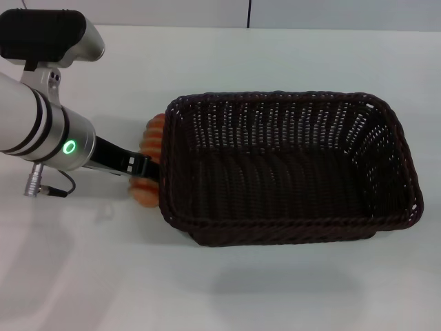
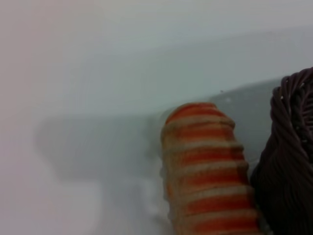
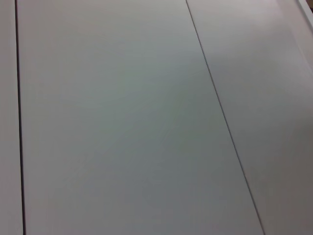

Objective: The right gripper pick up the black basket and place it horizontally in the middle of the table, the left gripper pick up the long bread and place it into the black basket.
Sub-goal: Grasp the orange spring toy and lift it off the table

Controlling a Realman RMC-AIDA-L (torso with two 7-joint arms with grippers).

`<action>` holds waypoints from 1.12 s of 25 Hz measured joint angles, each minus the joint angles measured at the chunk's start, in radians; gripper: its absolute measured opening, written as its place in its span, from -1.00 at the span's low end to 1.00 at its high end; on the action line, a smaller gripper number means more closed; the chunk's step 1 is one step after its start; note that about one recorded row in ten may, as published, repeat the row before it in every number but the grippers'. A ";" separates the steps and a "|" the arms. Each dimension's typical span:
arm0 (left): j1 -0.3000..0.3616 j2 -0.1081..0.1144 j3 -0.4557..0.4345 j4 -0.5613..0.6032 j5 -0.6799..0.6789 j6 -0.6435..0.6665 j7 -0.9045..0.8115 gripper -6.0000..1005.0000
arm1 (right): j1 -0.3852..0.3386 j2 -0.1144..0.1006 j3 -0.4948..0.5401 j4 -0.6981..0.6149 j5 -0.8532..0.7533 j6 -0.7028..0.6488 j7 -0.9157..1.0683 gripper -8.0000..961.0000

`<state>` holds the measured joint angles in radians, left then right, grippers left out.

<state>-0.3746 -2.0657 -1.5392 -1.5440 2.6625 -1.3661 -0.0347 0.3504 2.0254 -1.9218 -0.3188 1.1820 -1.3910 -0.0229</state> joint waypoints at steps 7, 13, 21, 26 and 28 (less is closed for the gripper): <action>-0.009 0.001 0.002 0.037 -0.001 0.029 0.001 0.51 | -0.001 0.001 -0.004 0.000 0.000 0.000 0.000 -0.33; -0.018 0.001 0.002 0.070 -0.001 0.045 0.007 0.50 | 0.001 0.001 -0.006 -0.001 0.000 0.000 0.000 -0.33; -0.030 0.000 0.002 0.112 -0.028 0.078 0.020 0.49 | 0.003 0.001 -0.001 -0.002 -0.017 0.000 -0.003 -0.33; -0.037 -0.001 0.002 0.132 -0.035 0.083 0.025 0.49 | 0.005 0.001 0.001 -0.002 -0.023 0.000 -0.005 -0.33; -0.039 -0.001 0.002 0.143 -0.038 0.088 0.027 0.49 | 0.005 0.001 0.001 -0.002 -0.024 0.001 -0.005 -0.33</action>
<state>-0.4132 -2.0663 -1.5370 -1.4011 2.6245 -1.2780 -0.0076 0.3559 2.0264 -1.9204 -0.3205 1.1583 -1.3898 -0.0275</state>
